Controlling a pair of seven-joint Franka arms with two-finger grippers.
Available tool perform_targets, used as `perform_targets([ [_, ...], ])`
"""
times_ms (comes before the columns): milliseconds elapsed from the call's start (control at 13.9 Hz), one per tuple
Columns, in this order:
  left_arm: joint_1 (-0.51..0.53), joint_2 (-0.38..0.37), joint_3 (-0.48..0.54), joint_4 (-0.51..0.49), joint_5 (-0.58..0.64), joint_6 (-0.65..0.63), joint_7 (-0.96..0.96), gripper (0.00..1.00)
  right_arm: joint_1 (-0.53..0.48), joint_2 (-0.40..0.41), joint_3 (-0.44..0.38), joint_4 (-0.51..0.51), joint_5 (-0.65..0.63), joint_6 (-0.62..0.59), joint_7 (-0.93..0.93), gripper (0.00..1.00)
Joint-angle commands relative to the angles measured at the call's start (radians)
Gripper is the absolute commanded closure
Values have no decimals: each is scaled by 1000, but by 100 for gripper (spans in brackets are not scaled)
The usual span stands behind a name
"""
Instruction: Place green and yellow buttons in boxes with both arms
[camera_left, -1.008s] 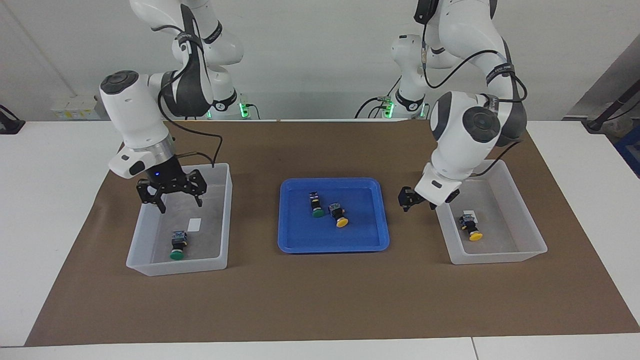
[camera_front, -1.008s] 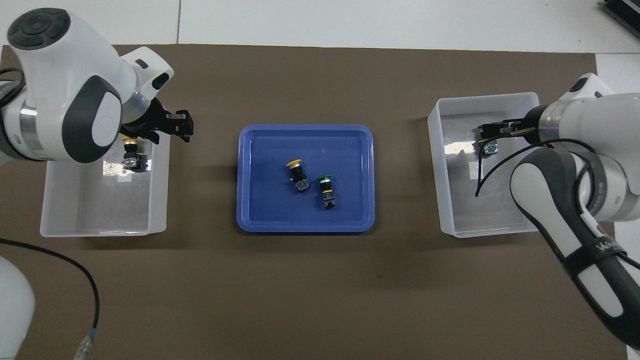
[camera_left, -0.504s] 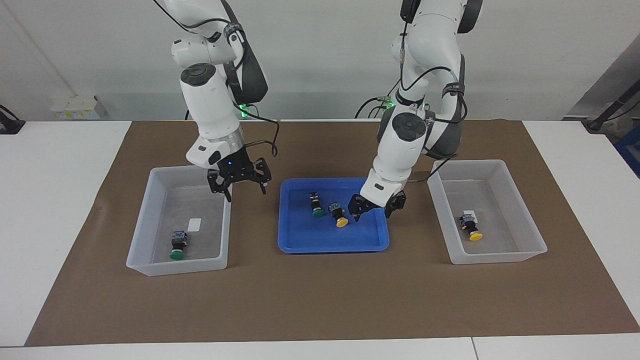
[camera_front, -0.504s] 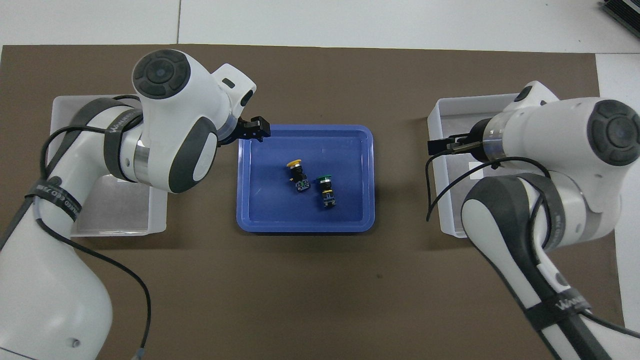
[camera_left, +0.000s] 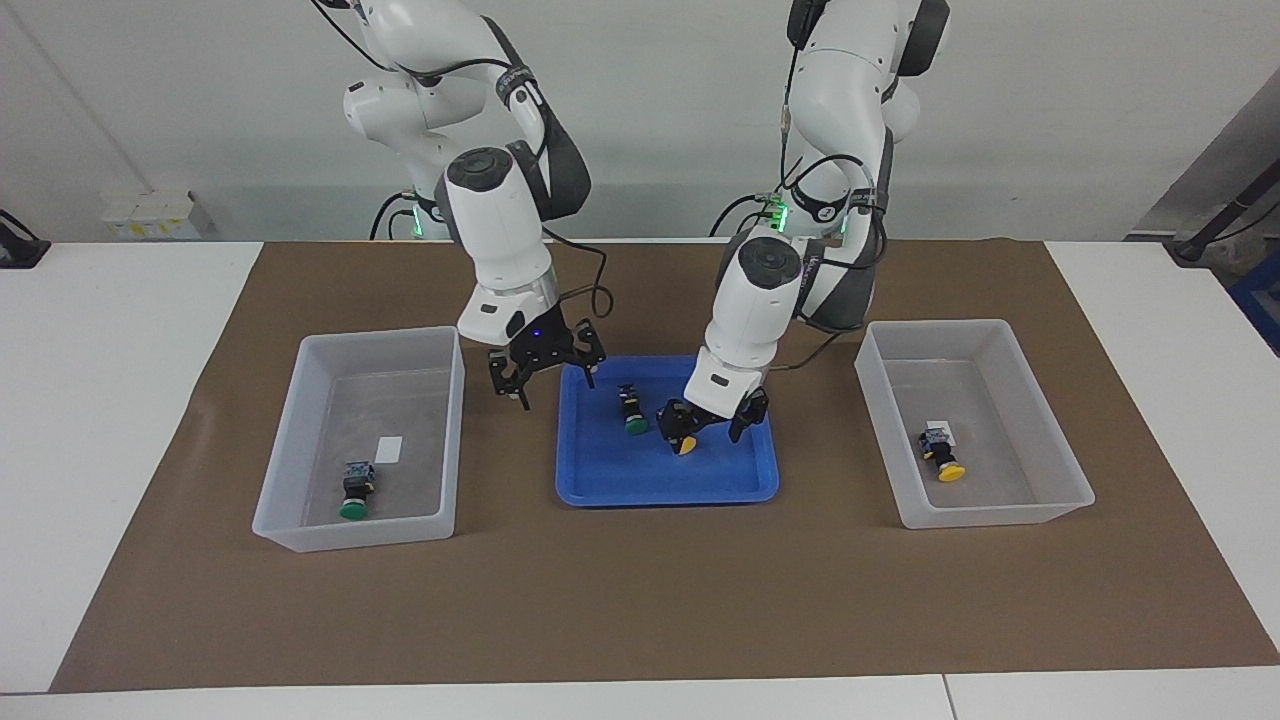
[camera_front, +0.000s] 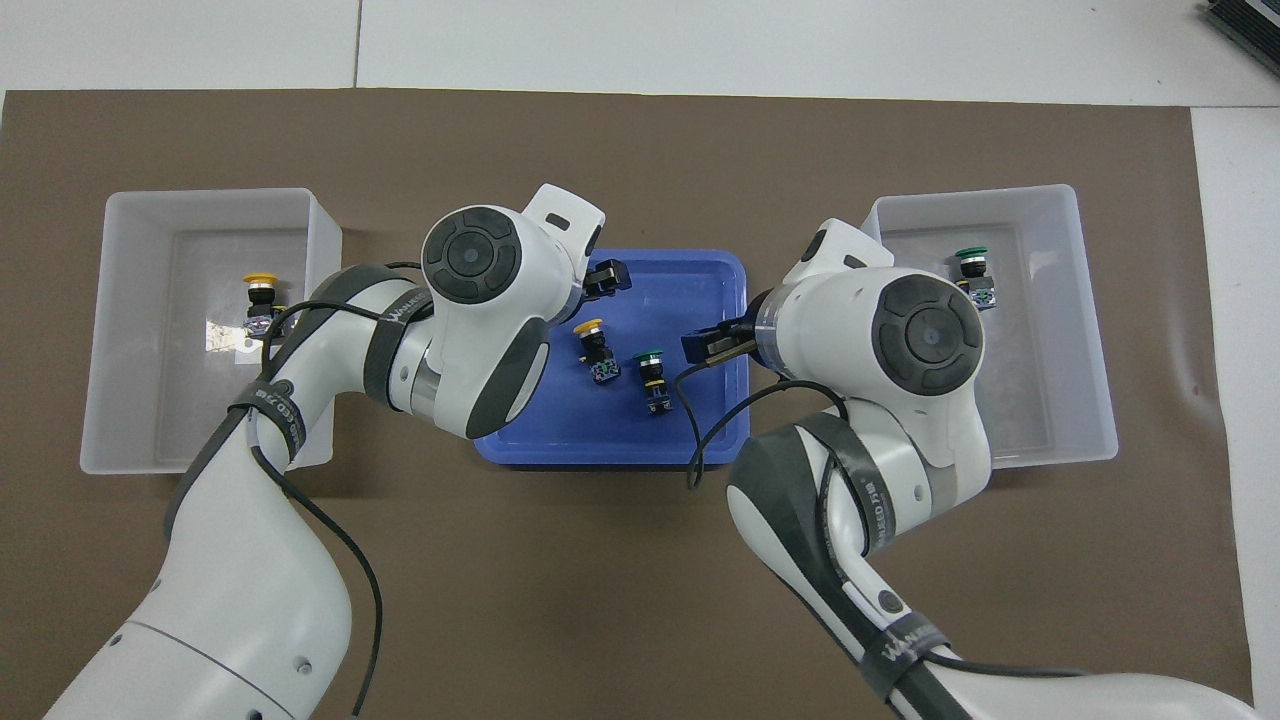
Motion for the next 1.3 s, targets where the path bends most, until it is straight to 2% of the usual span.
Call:
perform_targets([
  [0,-19,2,17,-48,-18,75,-15,0,44,20,0,-11,-19,20,45,0],
  [504,-51,-8,17,-112,-44,115,-70,0,91,124,0,-23,-25,184,59,0],
  [648,-54,-11,16,-130,-44,144,-75,1,109,143,-2,-34,-57,198,57,0],
  [792,-53,-11,16,-134,-44,144,-75,11,111,147,-2,-47,-73,201,59,0],
  [936,-50,-9,17,-132,-44,146,-74,39,114,164,-2,-49,-74,203,70,5],
  [1008,-45,-9,17,-132,-44,144,-72,52,123,176,-2,-49,-93,210,74,12],
  [1080,-42,-9,17,-132,-44,146,-72,65,121,176,-2,-55,-123,217,77,30],
  [1224,-42,-8,17,-131,-44,152,-72,84,118,175,-3,-55,-134,217,88,86],
])
